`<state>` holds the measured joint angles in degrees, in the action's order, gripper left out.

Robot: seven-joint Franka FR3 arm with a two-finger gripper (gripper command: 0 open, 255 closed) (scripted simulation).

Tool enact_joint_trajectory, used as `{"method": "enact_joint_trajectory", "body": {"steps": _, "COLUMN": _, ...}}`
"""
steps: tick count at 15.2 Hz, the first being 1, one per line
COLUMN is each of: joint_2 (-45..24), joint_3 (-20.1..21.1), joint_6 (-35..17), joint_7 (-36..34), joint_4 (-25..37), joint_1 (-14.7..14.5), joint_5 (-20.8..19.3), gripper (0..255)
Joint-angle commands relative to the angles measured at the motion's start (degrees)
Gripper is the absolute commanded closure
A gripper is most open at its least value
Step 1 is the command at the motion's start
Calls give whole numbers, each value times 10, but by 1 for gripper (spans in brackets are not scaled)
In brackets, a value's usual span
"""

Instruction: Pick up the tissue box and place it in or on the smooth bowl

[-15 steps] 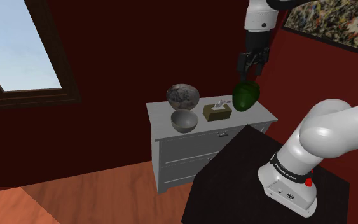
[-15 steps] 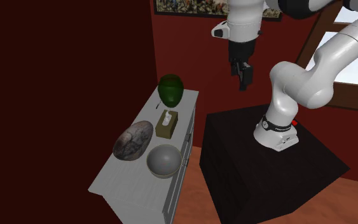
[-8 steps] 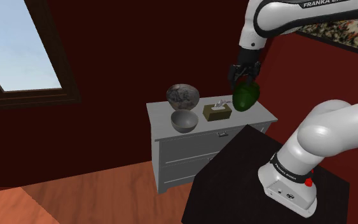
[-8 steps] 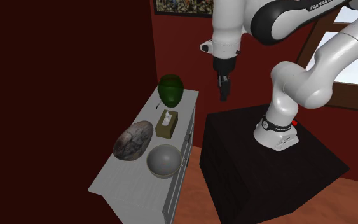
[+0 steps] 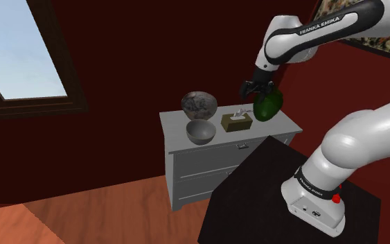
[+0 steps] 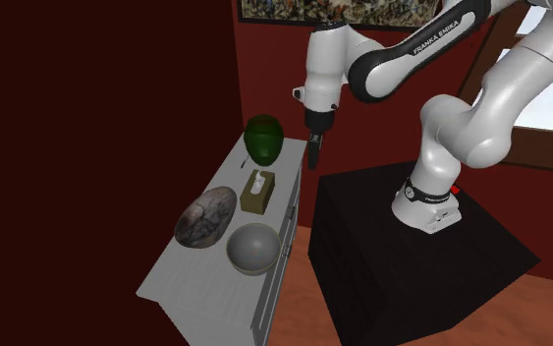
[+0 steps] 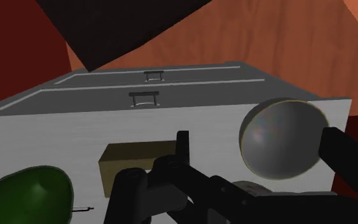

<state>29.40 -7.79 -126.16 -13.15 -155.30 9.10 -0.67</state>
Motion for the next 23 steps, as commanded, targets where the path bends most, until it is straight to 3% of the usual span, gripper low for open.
{"method": "enact_joint_trajectory", "body": {"steps": 1, "joint_2": -37, "joint_3": -16, "joint_6": -58, "joint_7": 2, "joint_4": -2, "joint_1": 7, "joint_5": 9, "gripper": 0}}
{"method": "enact_joint_trajectory", "body": {"steps": 6, "joint_2": -143, "joint_3": -62, "joint_6": -199, "joint_7": 30, "joint_4": 1, "joint_1": 5, "joint_5": 65, "gripper": 0}}
{"method": "enact_joint_trajectory", "body": {"steps": 9, "joint_2": -216, "joint_3": -93, "joint_6": -274, "joint_7": 78, "joint_4": 16, "joint_1": -12, "joint_5": 143, "gripper": 0}}
{"method": "enact_joint_trajectory", "body": {"steps": 11, "joint_2": -267, "joint_3": -112, "joint_6": -314, "joint_7": 135, "joint_4": 34, "joint_1": -28, "joint_5": 228, "gripper": 0}}
{"method": "enact_joint_trajectory", "body": {"steps": 14, "joint_2": -347, "joint_3": -111, "joint_6": -351, "joint_7": 256, "joint_4": 76, "joint_1": -28, "joint_5": 400, "gripper": 0}}
{"method": "enact_joint_trajectory", "body": {"steps": 19, "joint_2": -470, "joint_3": -45, "joint_6": -372, "joint_7": 441, "joint_4": 172, "joint_1": 51, "joint_5": 653, "gripper": 0}}
{"method": "enact_joint_trajectory", "body": {"steps": 22, "joint_2": -537, "joint_3": -12, "joint_6": -375, "joint_7": 525, "joint_4": 235, "joint_1": 100, "joint_5": 766, "gripper": 0}}
{"method": "enact_joint_trajectory", "body": {"steps": 23, "joint_2": -539, "joint_3": -11, "joint_6": -375, "joint_7": 526, "joint_4": 237, "joint_1": 102, "joint_5": 768, "gripper": 0}}
